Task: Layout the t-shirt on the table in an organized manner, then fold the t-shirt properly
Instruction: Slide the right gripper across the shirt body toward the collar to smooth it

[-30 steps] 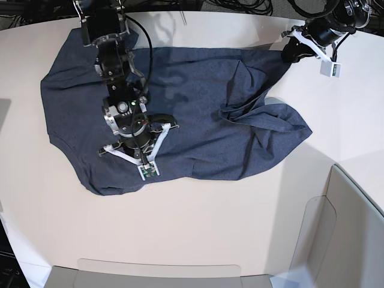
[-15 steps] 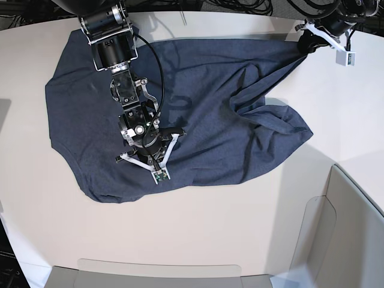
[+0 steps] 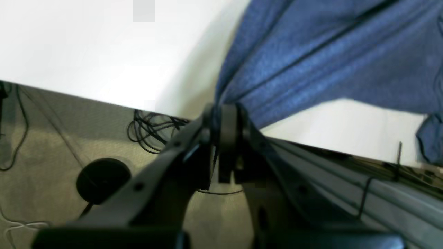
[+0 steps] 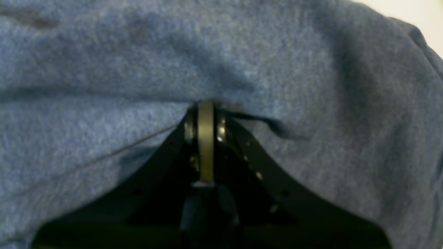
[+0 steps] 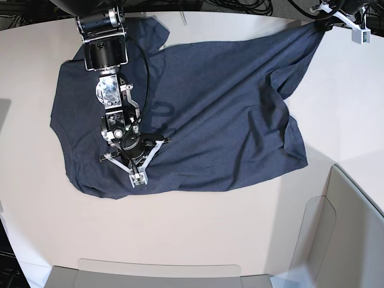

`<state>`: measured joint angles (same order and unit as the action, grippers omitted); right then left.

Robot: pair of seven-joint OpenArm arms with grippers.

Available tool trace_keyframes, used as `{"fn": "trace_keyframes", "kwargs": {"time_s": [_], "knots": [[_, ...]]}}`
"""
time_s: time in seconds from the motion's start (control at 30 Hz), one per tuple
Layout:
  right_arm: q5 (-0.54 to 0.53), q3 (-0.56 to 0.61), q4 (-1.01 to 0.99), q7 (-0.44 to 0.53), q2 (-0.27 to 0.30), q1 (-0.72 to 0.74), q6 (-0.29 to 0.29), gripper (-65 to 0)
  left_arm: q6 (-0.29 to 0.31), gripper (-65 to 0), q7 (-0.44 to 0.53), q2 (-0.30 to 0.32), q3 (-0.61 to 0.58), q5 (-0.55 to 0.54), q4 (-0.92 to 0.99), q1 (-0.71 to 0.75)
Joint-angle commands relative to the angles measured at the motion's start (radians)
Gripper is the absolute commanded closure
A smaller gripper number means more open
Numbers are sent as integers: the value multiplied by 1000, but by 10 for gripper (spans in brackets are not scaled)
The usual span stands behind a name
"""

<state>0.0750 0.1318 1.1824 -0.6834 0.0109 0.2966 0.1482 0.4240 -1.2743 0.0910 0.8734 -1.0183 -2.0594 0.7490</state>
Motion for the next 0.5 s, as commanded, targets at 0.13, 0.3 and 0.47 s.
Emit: {"fn": "trace_keyframes", "kwargs": {"time_s": [0.13, 0.3, 0.47], "knots": [[50, -10, -5, -95, 36, -7, -26, 0, -1, -11, 8, 5, 7, 10, -13, 17], [50, -10, -5, -95, 33, -9, -26, 0, -4, -183, 8, 3, 8, 10, -13, 8], [50, -14, 12, -95, 33, -7, -26, 0, -6, -263, 6, 3, 14, 11, 4, -49]]}}
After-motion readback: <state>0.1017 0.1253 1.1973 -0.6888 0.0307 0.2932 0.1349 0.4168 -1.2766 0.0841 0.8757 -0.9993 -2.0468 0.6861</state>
